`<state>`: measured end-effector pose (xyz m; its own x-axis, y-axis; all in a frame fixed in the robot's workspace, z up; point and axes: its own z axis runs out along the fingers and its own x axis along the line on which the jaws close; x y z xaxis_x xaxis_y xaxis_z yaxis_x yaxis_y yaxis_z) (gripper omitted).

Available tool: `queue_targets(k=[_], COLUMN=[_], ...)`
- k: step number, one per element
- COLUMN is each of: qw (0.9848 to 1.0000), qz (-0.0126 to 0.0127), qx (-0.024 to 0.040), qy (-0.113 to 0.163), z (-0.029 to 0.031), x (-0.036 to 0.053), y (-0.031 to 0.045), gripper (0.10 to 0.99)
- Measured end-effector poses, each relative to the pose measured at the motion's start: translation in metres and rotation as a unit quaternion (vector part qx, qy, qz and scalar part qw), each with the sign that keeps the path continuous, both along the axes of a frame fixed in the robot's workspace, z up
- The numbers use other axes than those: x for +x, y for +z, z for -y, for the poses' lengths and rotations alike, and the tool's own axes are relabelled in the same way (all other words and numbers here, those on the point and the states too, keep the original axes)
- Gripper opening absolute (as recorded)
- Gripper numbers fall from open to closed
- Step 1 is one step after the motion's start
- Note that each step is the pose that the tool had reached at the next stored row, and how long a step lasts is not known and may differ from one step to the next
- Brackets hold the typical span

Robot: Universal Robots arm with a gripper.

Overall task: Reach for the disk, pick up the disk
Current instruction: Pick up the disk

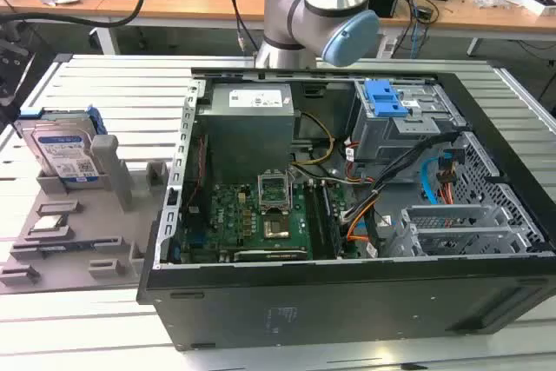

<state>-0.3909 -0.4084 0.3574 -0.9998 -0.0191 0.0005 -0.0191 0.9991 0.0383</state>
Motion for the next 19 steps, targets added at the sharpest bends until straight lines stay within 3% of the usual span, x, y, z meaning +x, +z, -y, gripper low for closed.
queue_targets(k=[7,12,14,15,19], qw=[0.9990,0.9971,0.9952,0.9933,0.9894], qz=[0.0000,0.0000,0.0000,0.0000,0.0000], qx=[0.0000,0.0000,0.0000,-0.0001,0.0000], qy=[0.044,0.076,0.098,0.116,0.145], z=[0.0000,0.0000,0.0000,0.0000,0.0000], x=[0.0000,0.0000,0.0000,0.0000,0.0000], y=[0.0000,0.0000,0.0000,0.0000,0.0000], gripper=[0.106,0.106,0.106,0.106,0.106])
